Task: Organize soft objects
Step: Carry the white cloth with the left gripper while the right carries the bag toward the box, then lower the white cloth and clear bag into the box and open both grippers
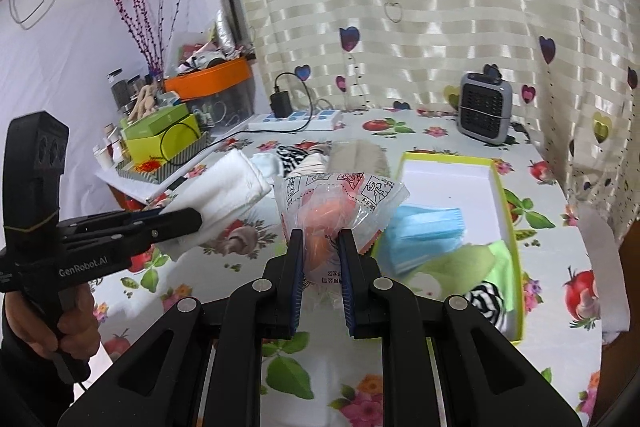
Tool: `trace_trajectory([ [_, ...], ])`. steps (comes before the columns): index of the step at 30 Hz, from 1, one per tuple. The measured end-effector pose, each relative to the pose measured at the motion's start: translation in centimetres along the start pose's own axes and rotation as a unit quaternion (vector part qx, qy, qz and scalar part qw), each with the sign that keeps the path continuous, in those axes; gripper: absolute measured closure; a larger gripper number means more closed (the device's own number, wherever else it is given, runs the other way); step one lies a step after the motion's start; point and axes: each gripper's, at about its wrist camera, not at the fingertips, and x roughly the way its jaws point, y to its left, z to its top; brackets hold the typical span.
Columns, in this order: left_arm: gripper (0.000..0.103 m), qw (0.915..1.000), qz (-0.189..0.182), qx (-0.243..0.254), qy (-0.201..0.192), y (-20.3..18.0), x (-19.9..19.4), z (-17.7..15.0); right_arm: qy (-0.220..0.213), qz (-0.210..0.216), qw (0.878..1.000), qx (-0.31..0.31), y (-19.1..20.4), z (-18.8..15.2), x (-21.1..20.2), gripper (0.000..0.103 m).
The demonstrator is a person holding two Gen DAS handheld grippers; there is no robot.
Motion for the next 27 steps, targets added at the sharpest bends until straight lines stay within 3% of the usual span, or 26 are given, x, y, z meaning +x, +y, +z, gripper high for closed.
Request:
trace_trajectory([
  [12,0.082,0.9991,-0.035,0.022,0.012,-4.1,3.3,1.8,-0.006,-0.034,0.999,0.033,-4.4,-0.2,-1.2,0.086],
  [27,0.082,0.9975,-0.054,0.035,0.03,-7.0,6.5,3.1,-0.009,-0.067,0.995,0.067,-8.5,0.2,-1.8,0.086],
])
